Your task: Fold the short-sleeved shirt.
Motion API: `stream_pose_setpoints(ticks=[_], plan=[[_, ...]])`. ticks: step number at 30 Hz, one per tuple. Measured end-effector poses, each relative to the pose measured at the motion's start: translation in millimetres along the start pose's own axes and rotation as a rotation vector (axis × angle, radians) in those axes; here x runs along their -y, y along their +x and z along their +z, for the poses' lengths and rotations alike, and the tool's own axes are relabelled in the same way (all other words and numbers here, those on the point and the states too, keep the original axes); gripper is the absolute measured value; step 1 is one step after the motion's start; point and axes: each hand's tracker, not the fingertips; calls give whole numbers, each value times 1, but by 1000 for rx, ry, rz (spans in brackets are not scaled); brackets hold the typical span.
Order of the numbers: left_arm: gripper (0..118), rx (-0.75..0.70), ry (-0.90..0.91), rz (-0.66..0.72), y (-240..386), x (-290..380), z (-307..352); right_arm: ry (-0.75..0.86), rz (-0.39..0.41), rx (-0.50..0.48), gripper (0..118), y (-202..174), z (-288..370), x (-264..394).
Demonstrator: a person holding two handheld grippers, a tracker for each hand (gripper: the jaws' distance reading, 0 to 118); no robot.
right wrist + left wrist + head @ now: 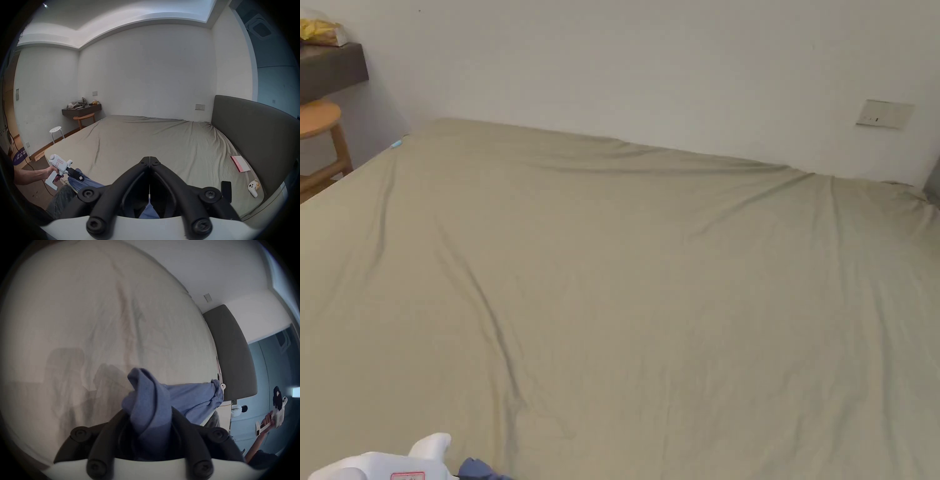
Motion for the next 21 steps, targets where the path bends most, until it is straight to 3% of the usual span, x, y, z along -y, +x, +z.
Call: stream_pose_setpoints(ticks=[3,10,13,16,21], plan=[[13,25,39,7,3,-13,18,21,-18,9,1,5,10,-3],[13,-184,189,7,-16,-42,85,45,-12,44,1,26,31,10],[13,-315,248,23,-10,-51,129,49,-35,58,1,33,33,16],[13,-501,185,-28,14,-57,146,59,-77,57,1,40,34,21],[13,-366,192,-78,68,-43,124,114,-67,78,1,32,40,20]])
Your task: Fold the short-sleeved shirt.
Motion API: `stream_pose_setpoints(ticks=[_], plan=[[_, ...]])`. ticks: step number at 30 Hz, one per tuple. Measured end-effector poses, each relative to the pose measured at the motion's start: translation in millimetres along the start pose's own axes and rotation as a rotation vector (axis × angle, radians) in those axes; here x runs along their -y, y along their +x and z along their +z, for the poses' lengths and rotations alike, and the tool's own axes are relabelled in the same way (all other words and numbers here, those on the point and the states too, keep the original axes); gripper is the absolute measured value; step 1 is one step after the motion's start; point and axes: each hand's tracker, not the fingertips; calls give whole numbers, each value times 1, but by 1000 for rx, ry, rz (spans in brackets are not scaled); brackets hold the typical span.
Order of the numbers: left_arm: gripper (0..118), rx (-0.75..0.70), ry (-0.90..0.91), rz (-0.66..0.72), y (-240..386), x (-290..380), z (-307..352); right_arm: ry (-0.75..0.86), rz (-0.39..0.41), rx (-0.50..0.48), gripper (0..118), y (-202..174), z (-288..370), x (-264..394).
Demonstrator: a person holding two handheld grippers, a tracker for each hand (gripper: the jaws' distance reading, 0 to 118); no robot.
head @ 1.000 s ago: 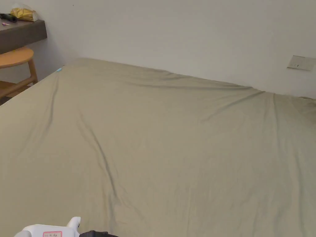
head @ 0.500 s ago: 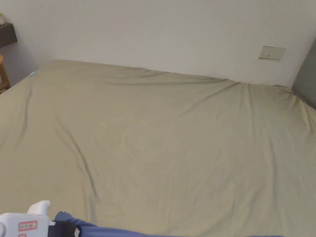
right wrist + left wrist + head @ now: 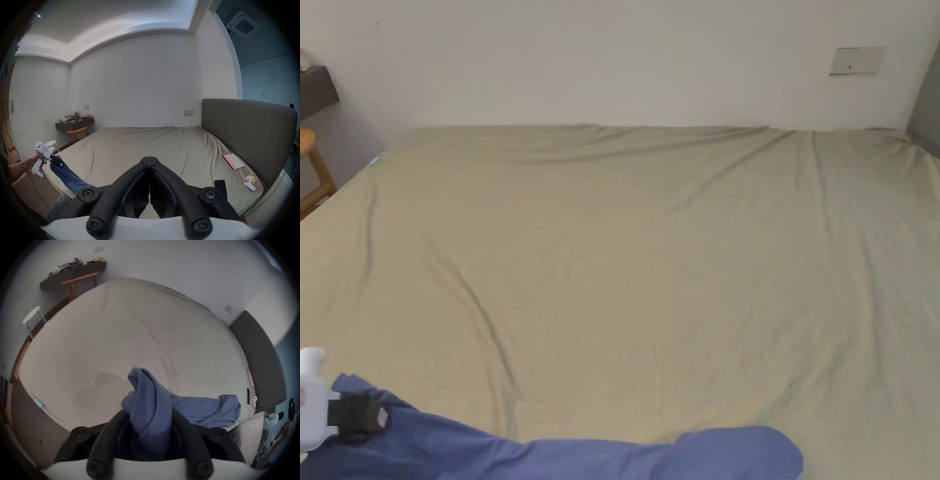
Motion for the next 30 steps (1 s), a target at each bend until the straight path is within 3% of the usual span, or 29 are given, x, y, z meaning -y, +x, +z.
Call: stream_pose_setpoints(ticks=[6,12,14,16,17,19,21,23,24,25,26,28,30], plan=[[13,249,-156,-49,83,29,-65,11,61,-15,1,-10,11,-3],[17,100,-229,-165,142,50,-150,-12,66,-1,1,-10,23,6],[35,96,-265,-141,145,58,-173,-26,60,8,1,-8,28,11],[80,204,-290,-78,135,63,-183,-45,53,33,1,-4,33,18],[93,306,-246,-30,129,61,-176,-50,47,39,1,-2,35,20],[97,344,-193,27,125,55,-148,-62,28,58,1,2,38,23],[97,315,-18,-20,122,48,-110,-68,11,65,1,7,41,26],[90,240,133,-87,121,42,-73,-74,-11,74,1,9,41,30],[77,181,176,-106,120,40,-62,-75,-27,76,1,10,40,33],[40,111,186,-118,121,39,-59,-75,-40,75,1,10,40,36],[13,51,183,-147,125,40,-59,-74,-63,70,1,11,38,39],[9,-17,170,-241,135,56,-76,-85,-96,60,1,11,34,47],[9,30,84,-276,147,77,-97,-99,-105,66,1,9,30,54]])
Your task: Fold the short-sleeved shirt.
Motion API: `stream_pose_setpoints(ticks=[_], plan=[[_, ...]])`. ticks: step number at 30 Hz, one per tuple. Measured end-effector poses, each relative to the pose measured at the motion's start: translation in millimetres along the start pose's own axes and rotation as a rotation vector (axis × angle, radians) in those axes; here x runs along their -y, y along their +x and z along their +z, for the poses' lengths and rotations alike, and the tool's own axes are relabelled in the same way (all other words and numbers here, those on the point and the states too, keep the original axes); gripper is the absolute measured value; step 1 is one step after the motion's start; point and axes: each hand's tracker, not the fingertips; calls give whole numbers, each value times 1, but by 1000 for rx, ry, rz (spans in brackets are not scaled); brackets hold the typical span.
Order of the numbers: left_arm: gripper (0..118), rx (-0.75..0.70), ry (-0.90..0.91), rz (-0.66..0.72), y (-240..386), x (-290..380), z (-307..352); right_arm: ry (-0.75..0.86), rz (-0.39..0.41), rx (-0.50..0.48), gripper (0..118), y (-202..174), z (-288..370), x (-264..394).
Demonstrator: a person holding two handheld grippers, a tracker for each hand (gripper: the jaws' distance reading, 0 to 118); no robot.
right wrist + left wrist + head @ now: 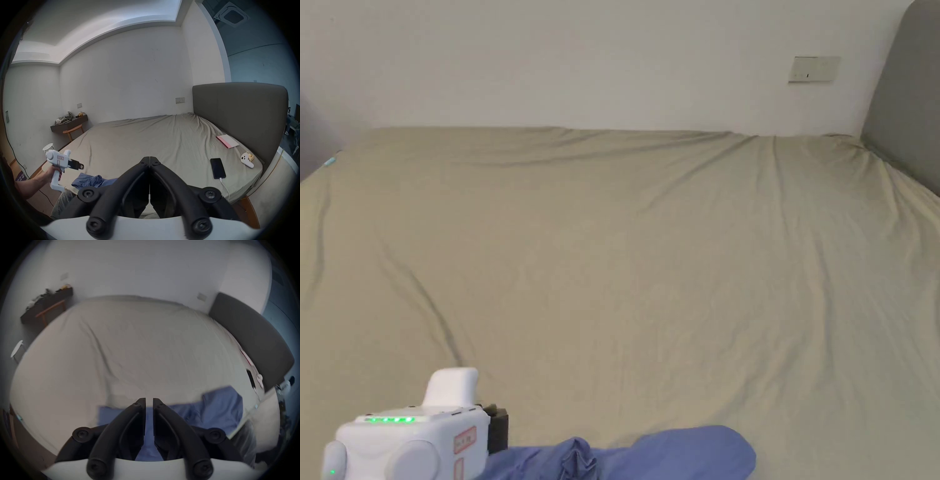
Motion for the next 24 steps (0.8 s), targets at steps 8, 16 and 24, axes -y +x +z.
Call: stream_pose_setpoints(ticks=[8,16,24], plan=[[9,121,-157,-114,87,77,-70,-63,-35,15,1,-2,2,19],[40,295,-53,70,9,39,-16,-69,-46,37,1,2,4,17],[115,350,114,392,-148,-1,41,-47,-19,-11,1,-9,-7,3]])
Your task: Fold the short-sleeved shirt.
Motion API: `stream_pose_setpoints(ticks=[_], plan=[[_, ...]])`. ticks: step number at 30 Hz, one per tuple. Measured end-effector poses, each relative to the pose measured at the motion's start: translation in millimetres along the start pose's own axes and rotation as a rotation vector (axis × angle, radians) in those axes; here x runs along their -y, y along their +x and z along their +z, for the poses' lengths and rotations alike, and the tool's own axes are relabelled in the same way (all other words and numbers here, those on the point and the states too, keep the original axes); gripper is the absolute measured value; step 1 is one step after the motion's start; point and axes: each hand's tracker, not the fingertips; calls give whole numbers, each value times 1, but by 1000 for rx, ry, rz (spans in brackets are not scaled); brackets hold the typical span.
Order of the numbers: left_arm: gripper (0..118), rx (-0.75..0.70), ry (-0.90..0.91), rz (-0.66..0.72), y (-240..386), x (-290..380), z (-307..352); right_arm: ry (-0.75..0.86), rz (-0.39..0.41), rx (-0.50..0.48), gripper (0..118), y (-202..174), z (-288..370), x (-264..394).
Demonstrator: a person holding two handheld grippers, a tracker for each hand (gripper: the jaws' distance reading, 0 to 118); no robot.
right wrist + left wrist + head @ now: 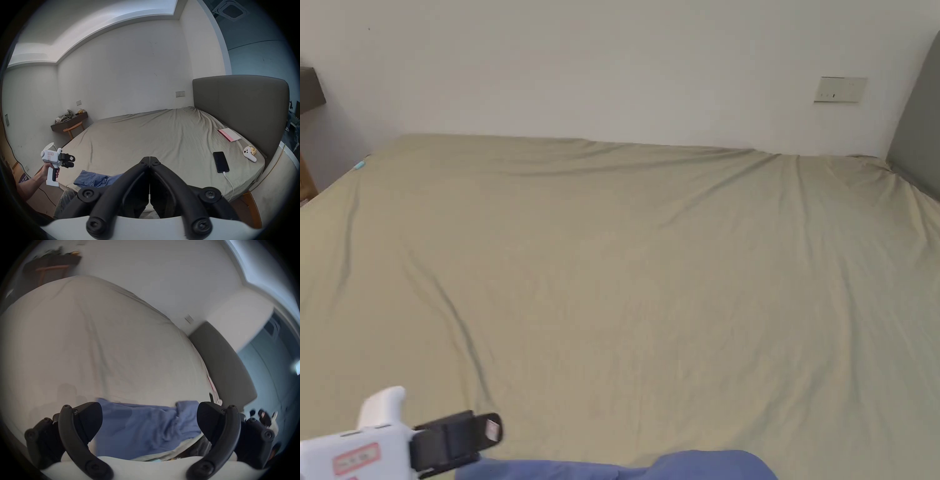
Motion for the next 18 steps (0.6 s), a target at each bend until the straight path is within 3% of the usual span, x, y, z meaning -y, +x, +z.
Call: stream_pose_setpoints(ticks=[4,7,9,11,12,14,15,16,17,18], plan=[[115,46,-162,243,-73,-17,-16,-6,-3,-35,1,-4,-8,-2],[114,83,-293,321,-94,-4,-48,-17,-8,-51,1,-8,-16,-1],[114,157,-372,351,-69,29,-66,-23,-24,-65,1,-11,-21,0],[114,253,-324,323,-48,52,-71,-30,-29,-80,1,-15,-24,2],[114,246,-294,294,-77,27,-80,-34,-22,-81,1,-19,-25,2],[109,155,-345,274,-72,15,-85,-43,5,-79,1,-24,-26,2],[90,142,-361,265,-74,3,-84,-47,12,-84,1,-24,-26,2],[27,61,-384,276,-52,17,-87,-55,16,-99,1,-24,-27,2],[15,-83,-368,178,-46,18,-91,-58,16,-105,1,-24,-27,2],[15,-119,-369,95,-44,20,-92,-57,19,-102,1,-25,-28,2]])
